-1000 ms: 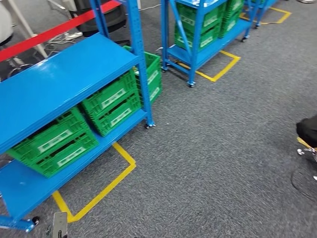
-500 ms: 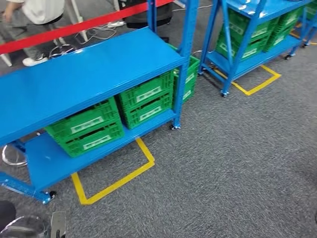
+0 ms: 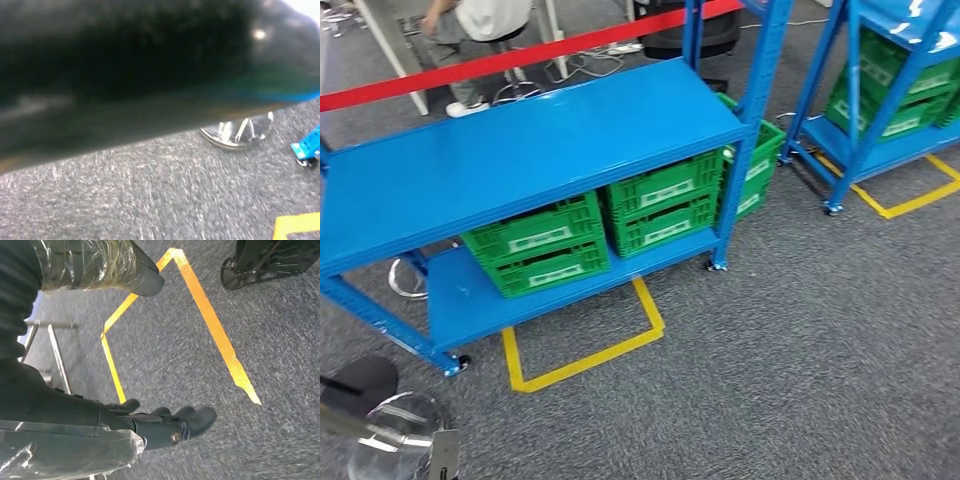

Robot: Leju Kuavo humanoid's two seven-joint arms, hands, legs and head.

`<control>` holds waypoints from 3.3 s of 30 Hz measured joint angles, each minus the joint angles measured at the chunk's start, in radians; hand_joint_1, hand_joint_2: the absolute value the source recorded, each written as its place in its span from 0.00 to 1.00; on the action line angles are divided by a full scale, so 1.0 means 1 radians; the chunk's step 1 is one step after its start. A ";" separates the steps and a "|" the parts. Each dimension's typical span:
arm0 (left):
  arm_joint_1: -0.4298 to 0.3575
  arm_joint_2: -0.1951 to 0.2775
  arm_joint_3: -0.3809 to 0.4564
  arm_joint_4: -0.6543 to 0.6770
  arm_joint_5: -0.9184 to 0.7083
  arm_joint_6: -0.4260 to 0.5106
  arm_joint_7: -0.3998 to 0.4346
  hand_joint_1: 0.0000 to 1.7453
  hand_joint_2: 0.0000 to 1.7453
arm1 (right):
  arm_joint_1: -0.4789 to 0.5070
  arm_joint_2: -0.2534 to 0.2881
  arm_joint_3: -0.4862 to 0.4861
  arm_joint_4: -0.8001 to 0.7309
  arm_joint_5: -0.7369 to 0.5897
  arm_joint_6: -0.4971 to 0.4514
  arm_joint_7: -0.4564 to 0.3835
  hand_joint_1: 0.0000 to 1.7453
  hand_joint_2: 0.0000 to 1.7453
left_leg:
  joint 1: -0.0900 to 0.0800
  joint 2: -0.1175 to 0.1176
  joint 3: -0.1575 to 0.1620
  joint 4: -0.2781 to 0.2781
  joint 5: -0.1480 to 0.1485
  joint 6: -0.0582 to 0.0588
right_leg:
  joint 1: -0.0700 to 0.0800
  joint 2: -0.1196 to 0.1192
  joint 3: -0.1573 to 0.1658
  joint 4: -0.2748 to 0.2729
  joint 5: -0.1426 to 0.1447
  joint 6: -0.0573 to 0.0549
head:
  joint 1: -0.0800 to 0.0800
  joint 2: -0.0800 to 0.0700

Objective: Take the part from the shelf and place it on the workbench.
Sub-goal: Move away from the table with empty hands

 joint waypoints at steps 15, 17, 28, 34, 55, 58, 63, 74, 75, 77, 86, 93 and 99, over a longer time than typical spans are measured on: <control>-0.002 0.001 -0.005 0.001 -0.044 0.008 0.000 0.00 0.00 | -0.007 0.000 -0.001 0.000 0.004 -0.012 -0.004 0.00 1.00 | 0.000 0.020 0.113 -0.227 0.120 0.057 | 0.006 -0.007 -0.063 0.205 -0.141 0.050 | 0.015 0.000; -0.001 0.000 -0.005 0.001 -0.045 0.008 0.000 0.00 0.00 | -0.005 0.000 -0.001 0.000 0.004 -0.013 -0.004 0.00 1.00 | -0.001 -0.009 0.114 -0.226 0.120 0.059 | 0.006 0.006 -0.115 0.289 -0.153 0.051 | 0.016 0.000; 0.003 -0.002 -0.003 0.002 -0.032 0.013 0.003 0.00 0.00 | -0.004 0.000 -0.002 0.000 0.007 -0.007 -0.001 0.00 0.75 | 0.002 -0.055 0.080 -0.168 0.086 0.011 | -0.004 0.052 0.005 0.000 -0.002 0.014 | 0.010 0.000; -0.002 -0.003 0.008 0.002 -0.009 -0.001 -0.013 0.00 0.00 | -0.001 0.000 -0.002 0.000 0.009 -0.021 -0.002 0.00 0.00 | 0.007 0.011 -0.006 0.022 0.032 -0.001 | -0.001 0.000 0.010 -0.001 -0.008 0.005 | 0.005 0.000; -0.008 -0.014 0.018 0.003 -0.098 0.036 0.020 0.00 1.00 | -0.012 0.001 -0.006 0.000 0.016 -0.088 0.122 0.00 1.00 | -0.004 0.009 0.131 -0.224 0.101 0.028 | 0.005 0.012 -0.012 0.012 -0.002 0.033 | 0.011 0.000; -0.005 -0.010 0.011 0.003 -0.111 0.035 0.020 0.00 1.00 | -0.011 0.000 -0.003 -0.003 0.008 -0.086 0.122 0.00 1.00 | 0.000 0.011 0.117 -0.190 0.073 0.014 | 0.002 0.010 -0.010 0.010 0.000 0.017 | 0.008 0.000; 0.022 0.004 -0.047 0.005 -0.074 0.013 0.048 0.00 0.00 | -0.011 -0.010 0.050 -0.029 -0.086 -0.076 0.123 0.00 1.00 | 0.003 0.013 0.000 0.053 -0.023 0.004 | 0.003 0.006 -0.005 0.008 -0.005 0.005 | 0.003 0.000; 0.074 0.036 -0.194 0.012 0.053 -0.057 0.135 0.00 0.00 | 0.002 -0.061 0.248 -0.098 -0.356 -0.045 0.136 0.00 1.00 | 0.008 0.015 0.112 -0.206 0.101 0.008 | 0.015 0.005 0.001 0.019 -0.021 0.013 | 0.004 0.000; 0.075 0.041 -0.207 0.012 0.065 -0.064 0.142 0.00 0.00 | 0.007 -0.065 0.269 -0.101 -0.382 -0.042 0.138 0.00 1.00 | 0.006 0.015 0.112 -0.206 0.100 0.010 | 0.014 0.005 0.002 0.018 -0.020 0.015 | 0.004 0.000; 0.077 0.051 -0.236 0.012 0.090 -0.077 0.159 0.00 0.00 | 0.016 -0.072 0.309 -0.106 -0.433 -0.037 0.141 0.00 1.00 | 0.005 0.015 0.112 -0.206 0.099 0.012 | 0.013 0.005 0.002 0.016 -0.019 0.017 | 0.003 0.000; 0.091 0.085 -0.363 -0.004 0.196 -0.136 0.231 0.00 0.00 | 0.058 -0.107 0.490 -0.124 -0.658 -0.011 0.153 0.00 1.00 | 0.003 0.015 0.112 -0.206 0.100 0.015 | 0.010 0.005 0.001 0.016 -0.018 0.022 | 0.003 0.000; 0.104 0.109 -0.464 -0.031 0.280 -0.184 0.290 0.00 0.00 | 0.093 -0.138 0.636 -0.142 -0.838 0.010 0.163 0.00 1.00 | 0.003 0.015 0.112 -0.206 0.101 0.015 | 0.010 0.005 0.001 0.016 -0.018 0.022 | 0.003 0.000; 0.116 0.127 -0.548 -0.057 0.352 -0.223 0.339 0.00 0.00 | 0.121 -0.163 0.758 -0.153 -0.988 0.027 0.171 0.00 1.00 | 0.003 0.015 0.112 -0.206 0.101 0.015 | 0.010 0.005 0.001 0.016 -0.019 0.022 | 0.003 0.000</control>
